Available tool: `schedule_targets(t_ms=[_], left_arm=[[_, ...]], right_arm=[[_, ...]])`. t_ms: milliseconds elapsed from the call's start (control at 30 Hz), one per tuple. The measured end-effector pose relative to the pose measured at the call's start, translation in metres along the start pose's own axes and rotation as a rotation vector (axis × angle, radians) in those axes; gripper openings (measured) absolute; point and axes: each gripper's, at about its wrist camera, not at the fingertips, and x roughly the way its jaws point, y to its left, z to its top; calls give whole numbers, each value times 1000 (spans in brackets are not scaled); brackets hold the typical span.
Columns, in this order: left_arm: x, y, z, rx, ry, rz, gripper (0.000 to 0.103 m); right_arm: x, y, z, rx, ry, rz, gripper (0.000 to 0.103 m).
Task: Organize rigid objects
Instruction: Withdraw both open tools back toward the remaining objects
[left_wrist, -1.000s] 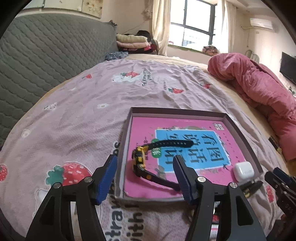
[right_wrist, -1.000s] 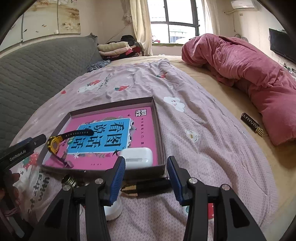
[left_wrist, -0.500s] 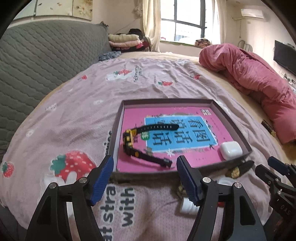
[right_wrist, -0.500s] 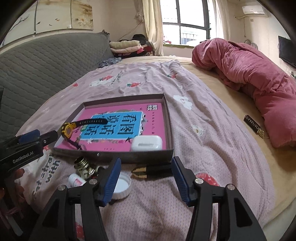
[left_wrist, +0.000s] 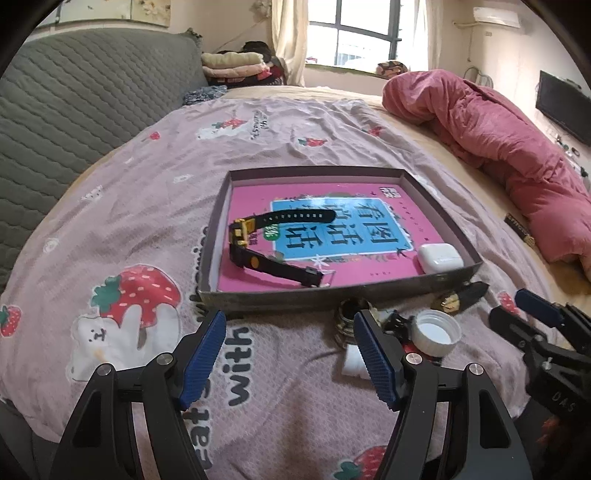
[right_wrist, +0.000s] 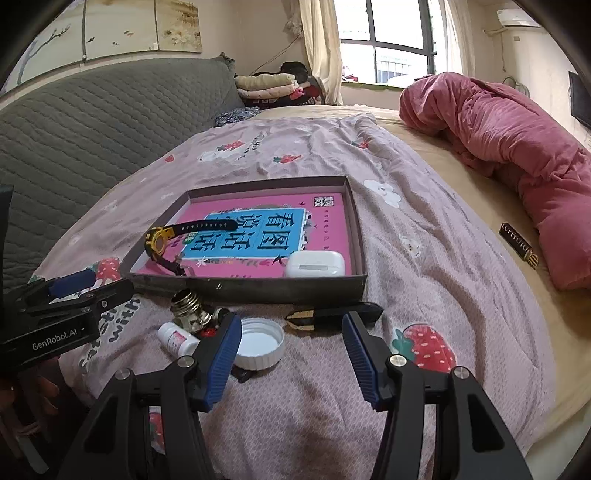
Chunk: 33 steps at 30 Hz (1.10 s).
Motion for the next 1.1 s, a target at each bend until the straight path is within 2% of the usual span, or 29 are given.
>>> schedule_targets(t_ms=[700,1100], left_arm=[[25,-19,-23,15,126,-182,73],[47,-27,-34,35,190,-214,73]], right_arm=[[16,9,-16,-60,75,38,56],[27,4,-18,-59,97,49,56]])
